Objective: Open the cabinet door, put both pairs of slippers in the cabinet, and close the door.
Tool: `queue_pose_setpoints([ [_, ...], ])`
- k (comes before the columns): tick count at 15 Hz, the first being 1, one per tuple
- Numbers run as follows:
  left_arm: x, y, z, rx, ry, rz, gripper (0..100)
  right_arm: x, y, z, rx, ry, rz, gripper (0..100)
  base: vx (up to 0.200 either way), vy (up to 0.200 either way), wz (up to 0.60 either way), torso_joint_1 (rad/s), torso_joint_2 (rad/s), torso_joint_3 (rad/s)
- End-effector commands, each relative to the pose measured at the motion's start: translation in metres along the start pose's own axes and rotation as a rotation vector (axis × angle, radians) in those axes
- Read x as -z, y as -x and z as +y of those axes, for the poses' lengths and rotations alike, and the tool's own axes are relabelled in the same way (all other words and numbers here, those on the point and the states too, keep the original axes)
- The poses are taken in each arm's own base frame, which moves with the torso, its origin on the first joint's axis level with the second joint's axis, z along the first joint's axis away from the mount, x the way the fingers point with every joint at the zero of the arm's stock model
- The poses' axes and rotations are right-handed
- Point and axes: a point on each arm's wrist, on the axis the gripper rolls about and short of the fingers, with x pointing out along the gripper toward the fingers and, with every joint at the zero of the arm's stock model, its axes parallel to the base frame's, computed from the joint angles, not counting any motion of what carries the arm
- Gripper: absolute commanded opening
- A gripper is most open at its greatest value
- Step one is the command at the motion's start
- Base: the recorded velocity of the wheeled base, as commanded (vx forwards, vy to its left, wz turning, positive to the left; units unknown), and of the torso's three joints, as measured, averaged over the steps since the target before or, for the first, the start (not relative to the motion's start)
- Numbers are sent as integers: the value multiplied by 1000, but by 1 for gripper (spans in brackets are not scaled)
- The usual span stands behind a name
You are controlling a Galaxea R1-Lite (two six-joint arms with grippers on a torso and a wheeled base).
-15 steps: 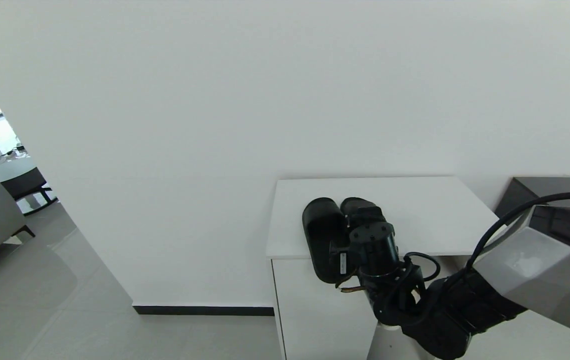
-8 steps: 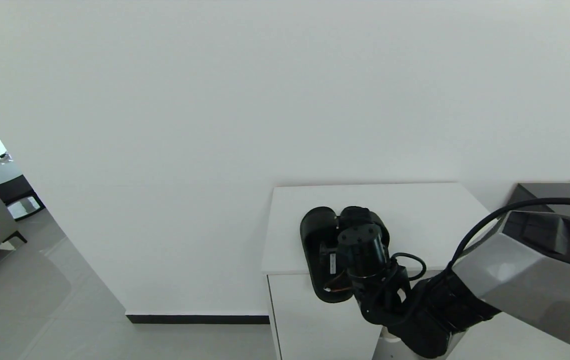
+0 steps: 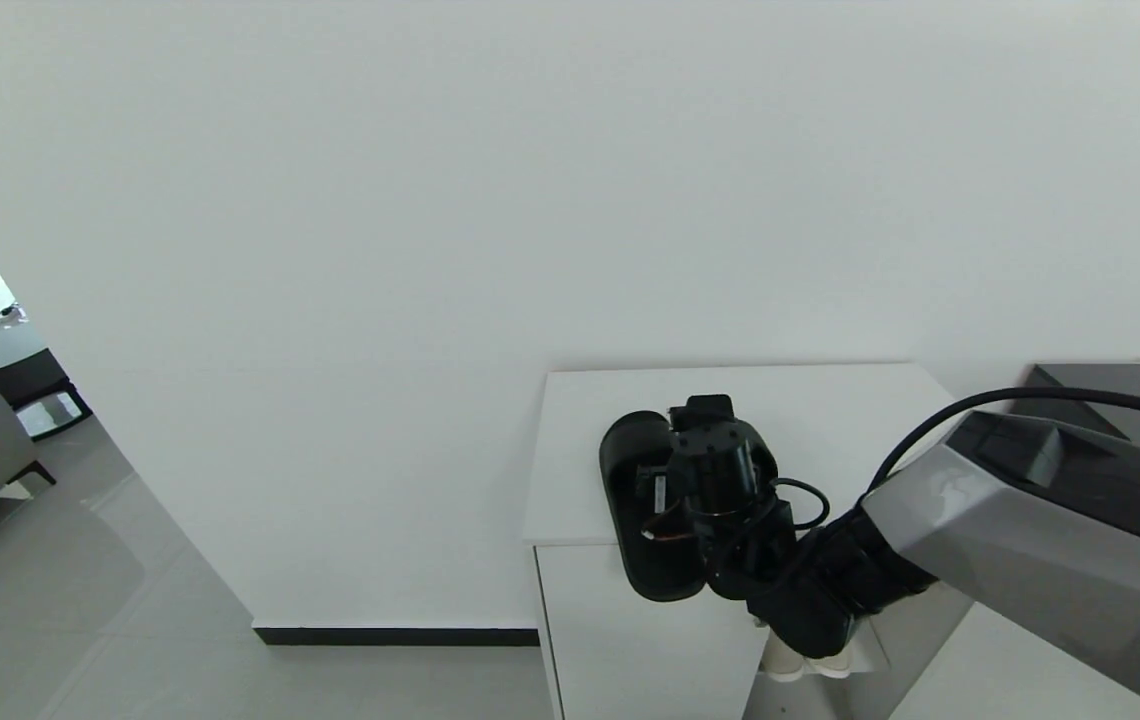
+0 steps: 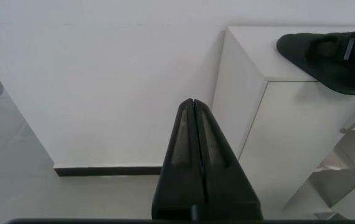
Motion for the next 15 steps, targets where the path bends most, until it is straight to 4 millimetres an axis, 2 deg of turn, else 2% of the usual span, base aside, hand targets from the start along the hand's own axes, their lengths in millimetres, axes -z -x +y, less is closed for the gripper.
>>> queue_pose_setpoints([
  [1, 0, 0, 0, 0, 0, 1, 0, 8, -12, -1, 15, 5, 6, 100, 0, 0, 0, 0, 0, 0],
  [2, 0, 0, 0, 0, -2, 1, 0, 10, -16, -3, 23, 7, 8, 100, 0, 0, 0, 0, 0, 0],
  [3, 0, 0, 0, 0, -2, 1, 0, 10, -19, -3, 26, 5, 3, 0, 0, 0, 0, 0, 0, 0],
  [7, 0, 0, 0, 0, -2, 1, 0, 4, -16, -2, 26, -2, -10, 0, 0, 0, 0, 0, 0, 0],
  [9, 0, 0, 0, 0, 0, 1, 0, -12, -6, -2, 12, -22, -35, 0, 0, 0, 0, 0, 0, 0],
  [12, 0, 0, 0, 0, -4, 1, 0, -30, 28, -1, -106, -42, -36, 0, 0, 0, 0, 0, 0, 0],
  [15, 0, 0, 0, 0, -4, 1, 0, -36, 80, -12, -379, -38, 4, 0, 0, 0, 0, 0, 0, 0],
])
